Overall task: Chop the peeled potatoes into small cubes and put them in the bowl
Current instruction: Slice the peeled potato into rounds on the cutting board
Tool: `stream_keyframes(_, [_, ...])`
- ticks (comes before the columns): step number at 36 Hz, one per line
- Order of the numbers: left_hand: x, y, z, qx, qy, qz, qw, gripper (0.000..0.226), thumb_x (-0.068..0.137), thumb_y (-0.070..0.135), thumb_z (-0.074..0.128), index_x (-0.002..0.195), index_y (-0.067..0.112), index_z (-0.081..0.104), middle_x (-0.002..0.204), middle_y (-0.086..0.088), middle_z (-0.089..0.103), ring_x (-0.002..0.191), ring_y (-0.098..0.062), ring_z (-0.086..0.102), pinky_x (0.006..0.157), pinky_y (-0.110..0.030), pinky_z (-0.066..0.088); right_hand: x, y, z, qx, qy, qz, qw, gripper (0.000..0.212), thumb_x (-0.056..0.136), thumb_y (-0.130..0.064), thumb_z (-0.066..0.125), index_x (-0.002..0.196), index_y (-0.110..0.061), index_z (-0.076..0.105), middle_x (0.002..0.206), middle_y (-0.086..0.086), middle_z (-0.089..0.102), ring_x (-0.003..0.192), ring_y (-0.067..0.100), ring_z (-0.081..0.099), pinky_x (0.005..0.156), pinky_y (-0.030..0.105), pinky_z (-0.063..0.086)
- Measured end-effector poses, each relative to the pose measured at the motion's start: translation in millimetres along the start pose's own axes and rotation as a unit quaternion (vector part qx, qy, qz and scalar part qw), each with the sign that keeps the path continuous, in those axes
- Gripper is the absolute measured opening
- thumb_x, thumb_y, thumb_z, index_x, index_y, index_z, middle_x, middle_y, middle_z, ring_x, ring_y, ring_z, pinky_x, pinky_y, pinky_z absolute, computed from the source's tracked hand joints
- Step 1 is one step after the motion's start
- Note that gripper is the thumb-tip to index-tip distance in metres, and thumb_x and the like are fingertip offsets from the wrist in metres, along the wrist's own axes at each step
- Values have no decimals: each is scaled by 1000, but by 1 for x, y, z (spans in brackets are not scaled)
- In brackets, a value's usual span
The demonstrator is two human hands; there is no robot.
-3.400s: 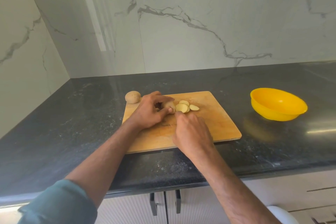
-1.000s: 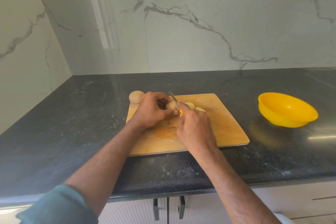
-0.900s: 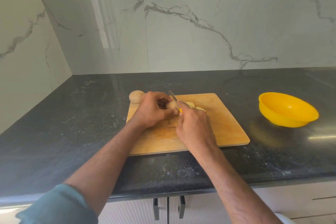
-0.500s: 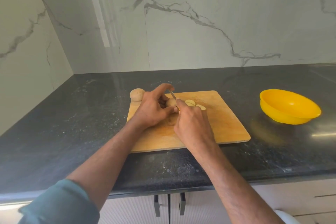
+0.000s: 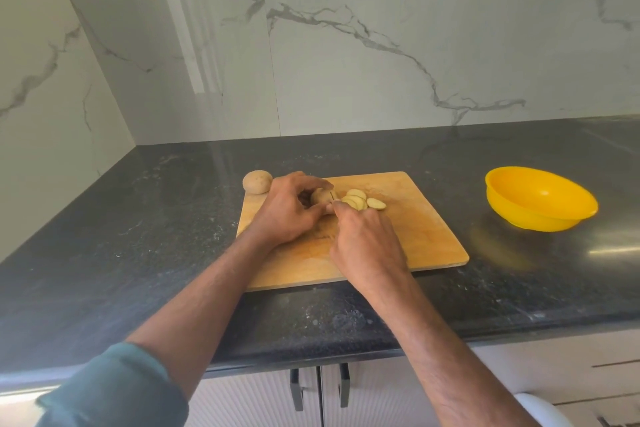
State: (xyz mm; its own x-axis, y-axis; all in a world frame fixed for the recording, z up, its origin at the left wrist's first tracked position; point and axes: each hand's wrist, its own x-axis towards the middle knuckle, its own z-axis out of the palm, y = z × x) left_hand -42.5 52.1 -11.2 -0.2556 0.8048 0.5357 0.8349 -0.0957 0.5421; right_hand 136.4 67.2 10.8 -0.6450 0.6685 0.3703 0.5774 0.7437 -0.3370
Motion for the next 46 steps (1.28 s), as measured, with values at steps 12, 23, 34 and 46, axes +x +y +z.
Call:
stream_keyframes(12, [0, -1, 0, -4, 7, -20, 1000, 32, 81, 31, 85, 111, 24, 76, 94, 4, 69, 83, -13, 66, 80, -38, 59, -9, 2, -9, -16, -44, 0, 999, 29, 97, -12, 55, 125, -13, 57, 86, 0, 51, 75, 17, 50, 64, 27, 42])
stream_keyframes(23, [2, -4, 1, -5, 4, -25, 1000, 32, 83, 30, 83, 113, 23, 76, 100, 2, 70, 86, -11, 66, 81, -34, 58, -8, 7, -10, -13, -33, 3, 999, 35, 96, -11, 54, 130, -18, 58, 97, 5, 65, 81, 21, 59, 70, 34, 54])
stream_keyframes(34, [3, -8, 0, -22, -9, -35, 999, 29, 87, 27, 80, 116, 23, 76, 105, 3, 71, 91, -12, 67, 84, -34, 58, -18, 16, -17, 8, -25, 31, 999, 40, 96, -11, 52, 135, -20, 59, 100, 6, 68, 92, 24, 62, 82, 35, 56])
stream_keyframes(46, [1, -6, -3, -92, -25, -72, 993, 44, 78, 17, 88, 119, 20, 70, 110, 2, 69, 99, -12, 69, 83, -26, 61, -13, 23, -25, 57, -16, 75, 995, 42, 100, -13, 49, 139, -21, 58, 124, 5, 67, 114, 25, 59, 90, 34, 49])
